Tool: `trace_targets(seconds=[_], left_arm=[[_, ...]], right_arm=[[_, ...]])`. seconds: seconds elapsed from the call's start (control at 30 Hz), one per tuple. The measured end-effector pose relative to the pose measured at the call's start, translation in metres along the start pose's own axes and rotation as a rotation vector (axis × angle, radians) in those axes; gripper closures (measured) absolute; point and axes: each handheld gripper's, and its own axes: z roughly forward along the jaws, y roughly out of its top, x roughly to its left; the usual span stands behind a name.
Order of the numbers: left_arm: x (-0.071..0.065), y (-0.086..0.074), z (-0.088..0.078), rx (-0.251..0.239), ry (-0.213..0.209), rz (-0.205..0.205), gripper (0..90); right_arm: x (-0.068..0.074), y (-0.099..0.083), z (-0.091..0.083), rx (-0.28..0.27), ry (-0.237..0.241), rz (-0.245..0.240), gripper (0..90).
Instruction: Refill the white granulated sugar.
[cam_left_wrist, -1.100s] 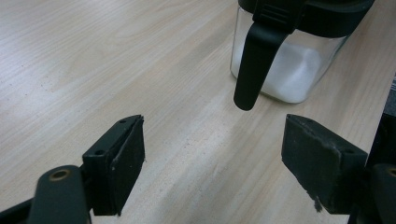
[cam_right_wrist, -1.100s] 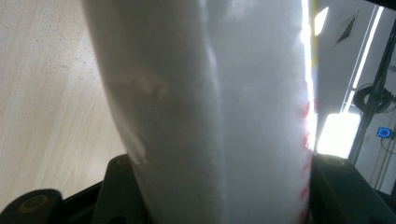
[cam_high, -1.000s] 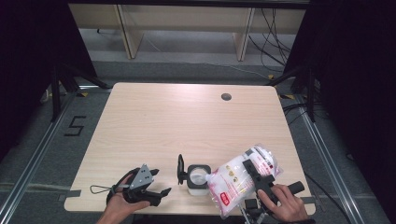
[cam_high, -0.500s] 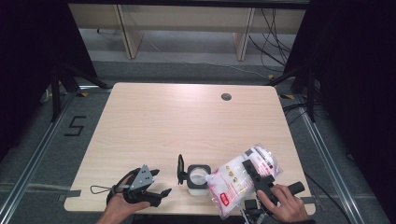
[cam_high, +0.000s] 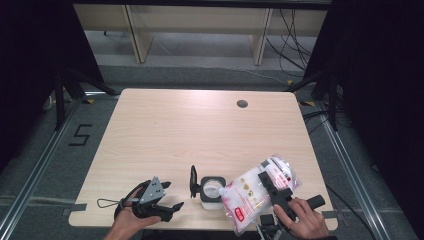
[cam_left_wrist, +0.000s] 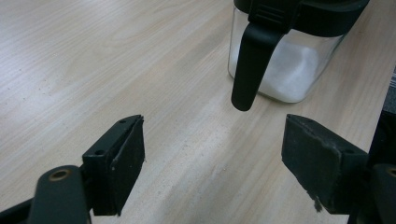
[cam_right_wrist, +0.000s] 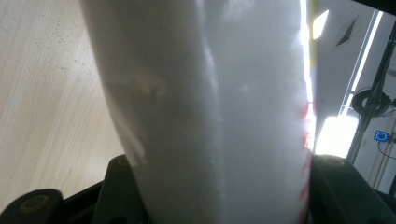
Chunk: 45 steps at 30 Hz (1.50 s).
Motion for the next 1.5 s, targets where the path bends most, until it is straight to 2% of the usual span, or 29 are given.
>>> trace_targets(seconds=[0.03,0.13,0.17,0.23,0.3,0.37,0.47,0.5,0.53,0.57,0.6,0.7,0.77,0.83,0.9,0.97,1.03,1.07,1.1,1.13,1.2,1.3,1.33,1.37,1.4,1.43,1.47,1.5], left_arm=[[-0.0009,0.0002,0.0009,-0.012,-0.003,-0.017,21.0],[-0.0013,-0.0001,0.0010,-0.013,0.004,-0.016,20.9],[-0.0002,0.0001,-0.0003,0.003,0.004,0.003,21.0],[-0.0011,0.0002,0.0015,-0.021,0.004,-0.017,21.0],[-0.0009,0.0002,0.0011,-0.010,-0.002,-0.018,21.0],[-0.0002,0.0000,-0.0004,0.004,0.004,0.003,21.0],[-0.0010,0.0004,0.0016,-0.023,0.005,-0.016,21.0],[-0.0010,0.0001,0.0012,-0.010,-0.005,-0.020,21.0],[-0.0003,0.0000,-0.0001,0.002,0.004,0.000,21.0],[0.0006,0.0000,-0.0006,0.009,0.006,0.004,21.0],[-0.0008,0.0000,0.0006,-0.013,0.008,-0.013,21.0],[-0.0018,0.0000,0.0015,-0.018,-0.001,-0.022,21.0],[-0.0009,0.0006,0.0017,-0.017,0.000,0.007,21.0],[-0.0001,0.0010,0.0016,-0.006,-0.004,0.017,21.0],[-0.0009,0.0011,0.0015,0.003,-0.006,0.008,20.9],[-0.0024,0.0000,0.0022,-0.021,-0.004,-0.014,21.0],[-0.0019,0.0007,0.0015,-0.016,-0.001,-0.025,21.0],[-0.0015,0.0001,0.0023,-0.020,-0.006,-0.022,21.0],[-0.0016,-0.0002,0.0022,-0.018,-0.003,-0.019,21.0],[-0.0004,0.0002,0.0007,0.002,-0.002,0.009,21.0],[-0.0010,0.0002,0.0021,-0.020,-0.005,-0.002,21.0],[-0.0012,-0.0002,0.0024,-0.020,-0.004,-0.007,21.0],[-0.0009,0.0000,0.0007,0.000,0.001,0.005,21.0],[-0.0002,0.0002,0.0008,-0.001,-0.005,0.010,21.0],[-0.0014,-0.0001,0.0022,-0.020,-0.007,-0.021,20.9],[-0.0016,0.0001,0.0020,-0.014,-0.006,-0.025,21.0],[-0.0015,-0.0002,0.0023,-0.018,-0.003,-0.015,21.0],[-0.0004,0.0002,0.0008,0.001,0.000,0.012,21.0]], right_arm=[[-0.0013,-0.0001,0.0000,-0.010,-0.014,-0.011,50.8],[-0.0017,-0.0002,-0.0003,-0.008,-0.012,-0.008,50.8],[-0.0016,-0.0003,-0.0004,-0.009,-0.011,-0.005,50.8],[-0.0018,-0.0008,-0.0001,-0.014,-0.010,0.008,50.8],[-0.0010,-0.0008,0.0000,-0.010,-0.002,0.015,50.8],[0.0005,-0.0006,-0.0003,0.003,0.005,0.016,50.8],[0.0004,-0.0004,-0.0001,0.001,0.002,0.011,50.8],[0.0002,-0.0003,-0.0001,0.001,0.003,0.008,50.8],[0.0005,-0.0003,-0.0002,0.004,0.008,0.008,50.8],[0.0000,0.0000,-0.0001,0.002,0.008,0.003,50.8],[0.0003,0.0000,-0.0003,0.004,0.008,0.006,50.8],[-0.0001,-0.0002,-0.0005,0.002,0.004,0.010,50.8],[-0.0001,-0.0003,-0.0005,0.001,0.003,0.014,50.8],[-0.0002,-0.0004,-0.0005,0.000,0.003,0.013,50.8],[0.0000,-0.0004,-0.0004,0.001,0.003,0.012,50.8],[0.0001,-0.0006,-0.0005,0.005,0.007,0.011,50.8],[-0.0001,-0.0010,-0.0007,0.006,0.007,0.013,50.8],[0.0006,-0.0011,-0.0011,0.010,0.007,0.023,50.8],[0.0001,-0.0008,-0.0006,0.006,0.005,0.011,50.8],[-0.0001,-0.0005,-0.0004,0.003,0.001,0.008,50.8],[0.0001,-0.0004,-0.0005,0.001,0.002,0.011,50.8],[-0.0002,-0.0005,-0.0005,0.002,0.001,0.008,50.8],[-0.0003,-0.0007,-0.0006,0.004,0.001,0.007,50.8],[-0.0013,-0.0007,-0.0004,-0.002,-0.005,-0.006,50.8],[-0.0007,-0.0009,-0.0007,0.005,0.003,0.000,50.8],[-0.0009,-0.0010,-0.0008,0.006,0.002,-0.002,50.8],[-0.0011,-0.0011,-0.0010,0.007,0.003,-0.004,50.8],[-0.0014,-0.0010,-0.0012,0.008,0.002,-0.005,50.8]])
